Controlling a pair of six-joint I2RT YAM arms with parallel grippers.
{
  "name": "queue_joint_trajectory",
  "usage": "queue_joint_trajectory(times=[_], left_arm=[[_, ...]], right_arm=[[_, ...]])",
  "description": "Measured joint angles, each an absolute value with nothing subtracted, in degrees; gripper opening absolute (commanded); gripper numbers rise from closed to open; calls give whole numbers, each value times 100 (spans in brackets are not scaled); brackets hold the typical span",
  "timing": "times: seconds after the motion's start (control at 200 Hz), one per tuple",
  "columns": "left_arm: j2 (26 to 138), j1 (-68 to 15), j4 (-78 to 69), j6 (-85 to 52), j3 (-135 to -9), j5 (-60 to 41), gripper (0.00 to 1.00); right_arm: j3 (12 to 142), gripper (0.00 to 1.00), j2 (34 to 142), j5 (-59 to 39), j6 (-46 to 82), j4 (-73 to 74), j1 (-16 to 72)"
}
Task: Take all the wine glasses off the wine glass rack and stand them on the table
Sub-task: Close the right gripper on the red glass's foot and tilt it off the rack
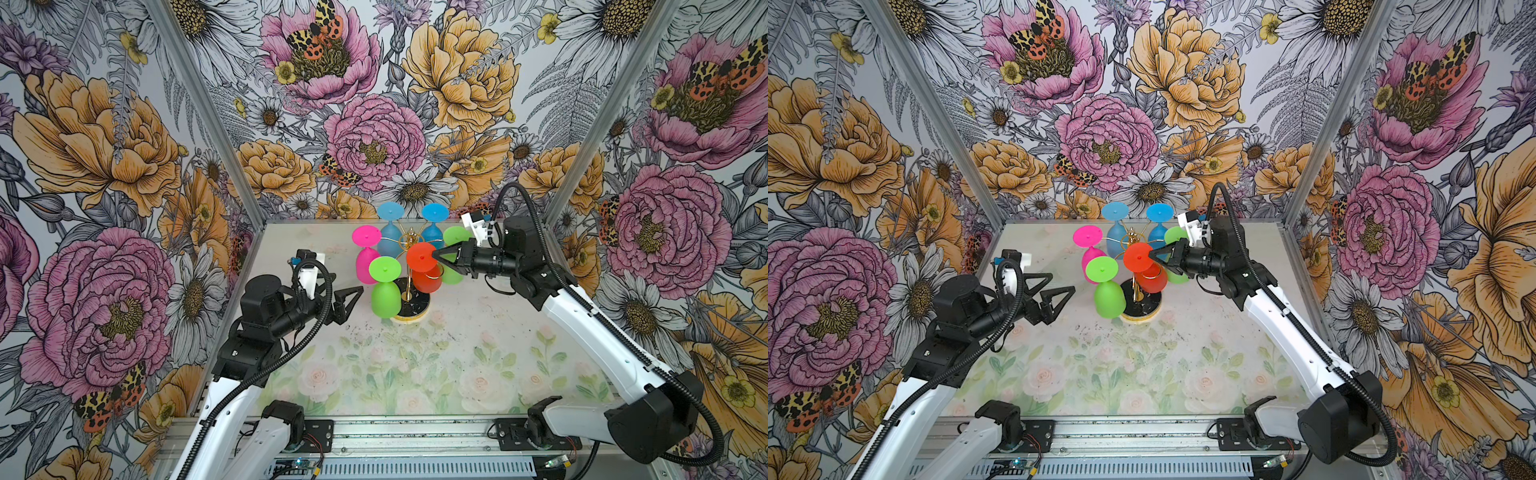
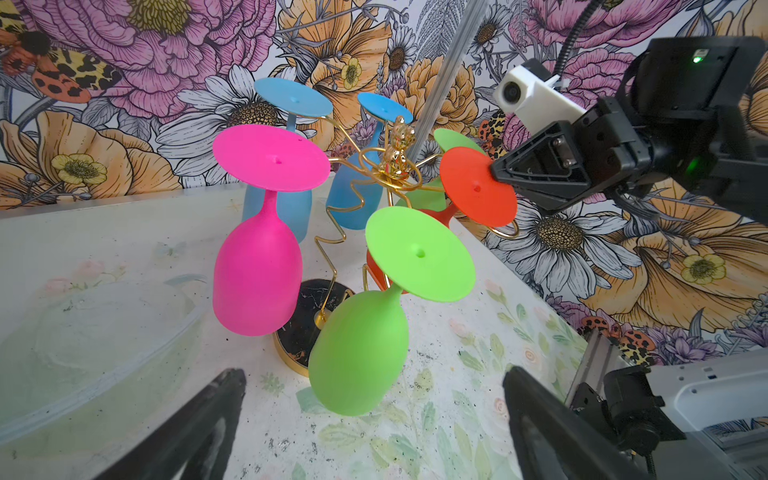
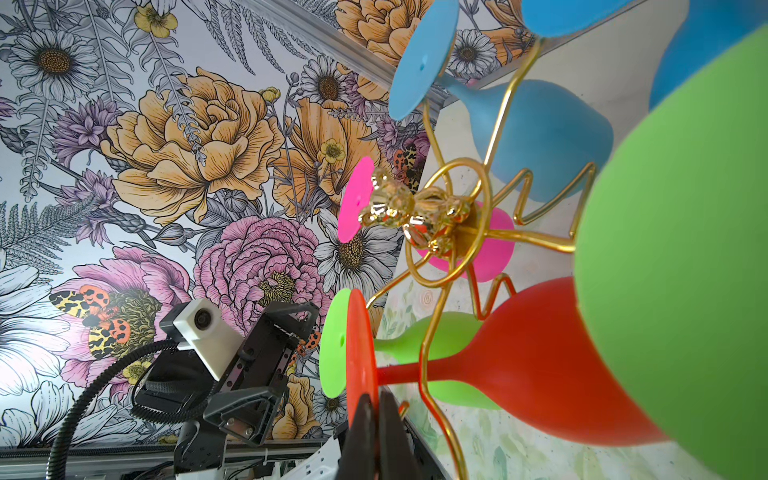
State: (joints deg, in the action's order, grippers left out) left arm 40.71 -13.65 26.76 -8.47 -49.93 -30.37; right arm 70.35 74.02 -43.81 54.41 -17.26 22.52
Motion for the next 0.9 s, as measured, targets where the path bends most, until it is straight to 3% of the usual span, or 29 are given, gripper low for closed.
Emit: queue_joint_trajectory(times=[0.901], left_arm=[[4552, -1376, 2674, -1494, -5498, -4311, 94]], right_arm=[[6624, 0, 7022, -4794, 4989, -1730, 2373]])
